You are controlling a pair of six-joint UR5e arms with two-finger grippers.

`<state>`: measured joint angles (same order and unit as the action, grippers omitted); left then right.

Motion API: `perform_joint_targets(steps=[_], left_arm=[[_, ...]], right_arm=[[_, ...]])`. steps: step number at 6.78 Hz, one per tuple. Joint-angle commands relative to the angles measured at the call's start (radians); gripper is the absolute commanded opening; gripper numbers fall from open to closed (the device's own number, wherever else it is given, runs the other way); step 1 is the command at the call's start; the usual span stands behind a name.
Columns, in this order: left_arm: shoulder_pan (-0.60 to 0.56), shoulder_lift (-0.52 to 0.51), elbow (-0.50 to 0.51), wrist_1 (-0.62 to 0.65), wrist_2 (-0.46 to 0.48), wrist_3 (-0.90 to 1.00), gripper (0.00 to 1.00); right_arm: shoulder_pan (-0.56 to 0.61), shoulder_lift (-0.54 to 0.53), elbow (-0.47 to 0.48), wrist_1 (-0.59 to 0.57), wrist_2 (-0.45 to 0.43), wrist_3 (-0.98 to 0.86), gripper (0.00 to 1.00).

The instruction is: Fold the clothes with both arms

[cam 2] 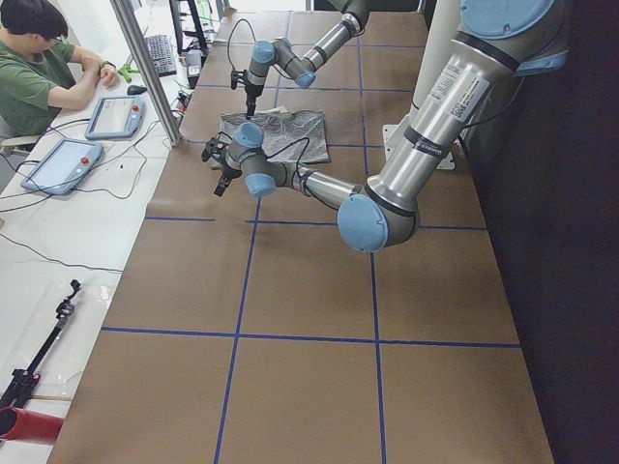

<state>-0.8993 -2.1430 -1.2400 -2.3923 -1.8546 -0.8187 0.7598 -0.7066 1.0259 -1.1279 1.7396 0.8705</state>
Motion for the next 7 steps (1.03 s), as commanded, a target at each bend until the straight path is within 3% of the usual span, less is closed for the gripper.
perform_joint_targets(steps=[1, 5, 7], left_arm=[[0.011, 0.002, -0.001, 0.001, 0.000, 0.000, 1.00], [0.022, 0.000, -0.016, 0.002, -0.003, -0.002, 1.00], [0.072, 0.023, -0.097, 0.007, -0.002, -0.148, 1.00]], right_arm=[[0.027, -0.004, -0.006, -0.067, 0.006, -0.082, 1.00], [0.058, -0.020, 0.046, -0.136, 0.044, -0.136, 1.00], [0.061, -0.179, 0.304, -0.122, 0.107, -0.095, 1.00]])
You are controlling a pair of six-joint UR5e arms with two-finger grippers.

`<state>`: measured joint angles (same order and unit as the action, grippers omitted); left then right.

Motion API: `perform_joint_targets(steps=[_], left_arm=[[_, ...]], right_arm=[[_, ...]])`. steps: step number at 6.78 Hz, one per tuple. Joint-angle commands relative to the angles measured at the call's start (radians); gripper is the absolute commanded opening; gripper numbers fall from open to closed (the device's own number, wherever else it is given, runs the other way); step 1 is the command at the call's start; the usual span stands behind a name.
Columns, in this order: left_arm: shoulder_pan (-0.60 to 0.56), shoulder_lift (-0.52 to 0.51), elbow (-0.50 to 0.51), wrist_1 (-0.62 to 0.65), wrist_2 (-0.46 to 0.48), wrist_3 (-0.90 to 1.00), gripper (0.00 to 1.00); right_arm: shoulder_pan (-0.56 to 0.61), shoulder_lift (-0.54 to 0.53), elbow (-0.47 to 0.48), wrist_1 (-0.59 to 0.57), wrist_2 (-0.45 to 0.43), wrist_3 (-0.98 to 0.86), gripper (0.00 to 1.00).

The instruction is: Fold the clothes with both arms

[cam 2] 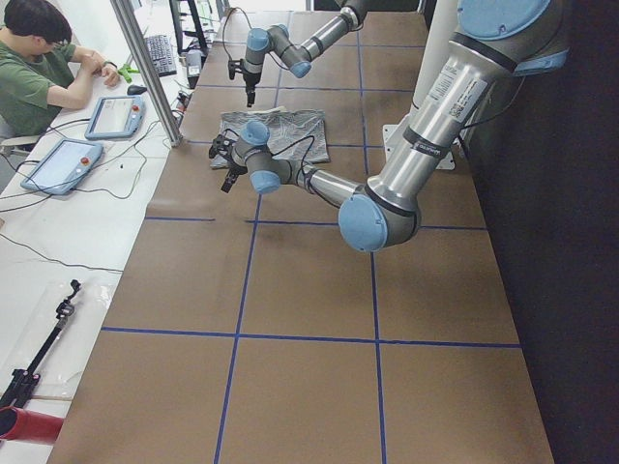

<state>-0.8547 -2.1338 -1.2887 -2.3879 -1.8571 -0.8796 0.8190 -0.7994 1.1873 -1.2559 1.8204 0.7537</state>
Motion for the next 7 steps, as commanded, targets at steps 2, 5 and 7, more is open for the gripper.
perform_joint_targets(steps=[2, 5, 7], left_arm=[[0.125, 0.057, -0.214, 0.063, 0.003, -0.249, 1.00], [0.329, 0.101, -0.414, 0.174, 0.112, -0.497, 1.00], [0.422, 0.107, -0.414, 0.205, 0.214, -0.698, 0.74]], right_arm=[[-0.014, -0.235, 0.401, 0.009, 0.022, 0.103, 1.00], [-0.060, -0.409, 0.628, 0.117, 0.030, 0.454, 1.00], [-0.093, -0.493, 0.627, 0.340, 0.017, 0.721, 0.99]])
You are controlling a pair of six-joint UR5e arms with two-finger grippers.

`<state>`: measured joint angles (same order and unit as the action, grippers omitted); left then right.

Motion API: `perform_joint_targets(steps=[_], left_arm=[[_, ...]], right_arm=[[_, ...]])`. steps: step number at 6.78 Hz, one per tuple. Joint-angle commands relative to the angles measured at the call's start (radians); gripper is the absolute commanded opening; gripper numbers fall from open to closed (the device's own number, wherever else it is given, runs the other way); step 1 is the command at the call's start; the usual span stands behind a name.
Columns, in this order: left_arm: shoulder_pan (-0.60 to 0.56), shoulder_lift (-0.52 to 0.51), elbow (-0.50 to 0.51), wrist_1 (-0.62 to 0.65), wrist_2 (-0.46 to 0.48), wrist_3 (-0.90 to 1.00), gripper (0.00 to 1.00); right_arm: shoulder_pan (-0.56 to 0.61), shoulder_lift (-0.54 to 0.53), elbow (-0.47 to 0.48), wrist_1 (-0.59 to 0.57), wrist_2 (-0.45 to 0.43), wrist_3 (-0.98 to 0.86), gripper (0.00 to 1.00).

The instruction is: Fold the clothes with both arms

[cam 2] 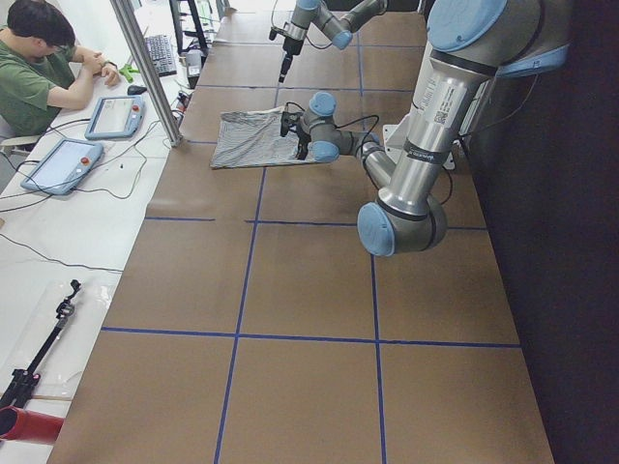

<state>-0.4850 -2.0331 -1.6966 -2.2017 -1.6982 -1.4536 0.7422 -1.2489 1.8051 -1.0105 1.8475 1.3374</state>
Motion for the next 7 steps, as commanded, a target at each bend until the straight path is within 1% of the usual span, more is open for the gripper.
perform_joint_targets(steps=[1, 4, 6, 7], left_arm=[[0.078, 0.005, -0.006, 0.060, 0.086, -0.161, 0.64], [0.114, -0.004, -0.006, 0.138, 0.086, -0.185, 0.61], [0.132, -0.006, -0.003, 0.139, 0.088, -0.189, 0.59], [0.140, -0.009, 0.000, 0.139, 0.088, -0.191, 0.57]], right_arm=[[-0.023, -0.046, 0.010, 0.096, -0.028, 0.153, 1.00], [-0.027, -0.046, 0.007, 0.104, -0.030, 0.155, 1.00], [-0.029, -0.047, 0.007, 0.104, -0.031, 0.155, 1.00], [-0.029, -0.047, 0.004, 0.104, -0.031, 0.155, 1.00]])
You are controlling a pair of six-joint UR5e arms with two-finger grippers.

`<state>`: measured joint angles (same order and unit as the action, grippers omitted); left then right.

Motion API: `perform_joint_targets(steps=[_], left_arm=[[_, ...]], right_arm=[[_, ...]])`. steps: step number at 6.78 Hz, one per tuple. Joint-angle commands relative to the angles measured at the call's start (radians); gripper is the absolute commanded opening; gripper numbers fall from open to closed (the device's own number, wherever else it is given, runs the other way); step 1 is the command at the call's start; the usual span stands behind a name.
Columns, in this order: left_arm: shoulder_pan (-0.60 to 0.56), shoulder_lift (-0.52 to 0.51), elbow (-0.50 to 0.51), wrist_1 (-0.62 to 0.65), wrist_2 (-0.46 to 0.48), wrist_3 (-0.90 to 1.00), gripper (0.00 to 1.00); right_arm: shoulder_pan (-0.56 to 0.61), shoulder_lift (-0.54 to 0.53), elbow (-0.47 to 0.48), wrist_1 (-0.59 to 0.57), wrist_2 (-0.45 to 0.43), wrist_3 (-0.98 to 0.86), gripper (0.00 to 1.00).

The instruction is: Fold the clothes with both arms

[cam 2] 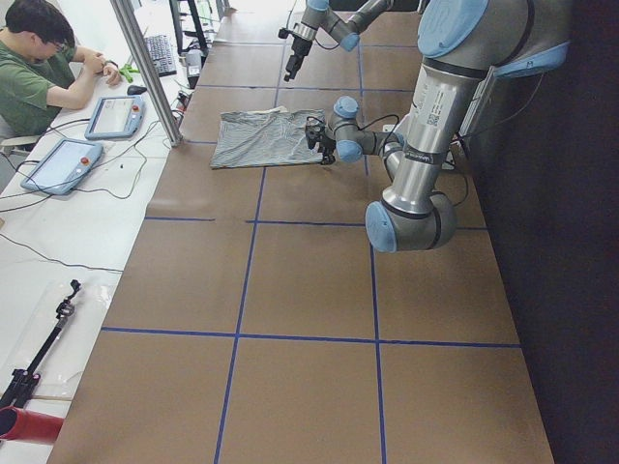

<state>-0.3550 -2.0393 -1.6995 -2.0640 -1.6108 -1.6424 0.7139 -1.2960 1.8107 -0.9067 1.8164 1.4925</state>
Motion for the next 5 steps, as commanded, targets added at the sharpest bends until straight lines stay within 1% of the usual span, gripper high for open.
perform_joint_targets(steps=[1, 3, 5], left_arm=[[0.010, -0.002, 0.004, 0.001, 0.000, -0.002, 0.55], [0.010, -0.012, 0.007, 0.001, 0.000, -0.002, 0.55], [0.011, -0.013, 0.007, 0.001, 0.000, -0.002, 0.49]], right_arm=[[-0.002, 0.001, -0.002, 0.000, 0.000, 0.000, 1.00], [-0.002, 0.000, -0.004, 0.000, 0.000, 0.000, 1.00], [-0.002, 0.000, -0.004, 0.000, 0.000, 0.000, 1.00]])
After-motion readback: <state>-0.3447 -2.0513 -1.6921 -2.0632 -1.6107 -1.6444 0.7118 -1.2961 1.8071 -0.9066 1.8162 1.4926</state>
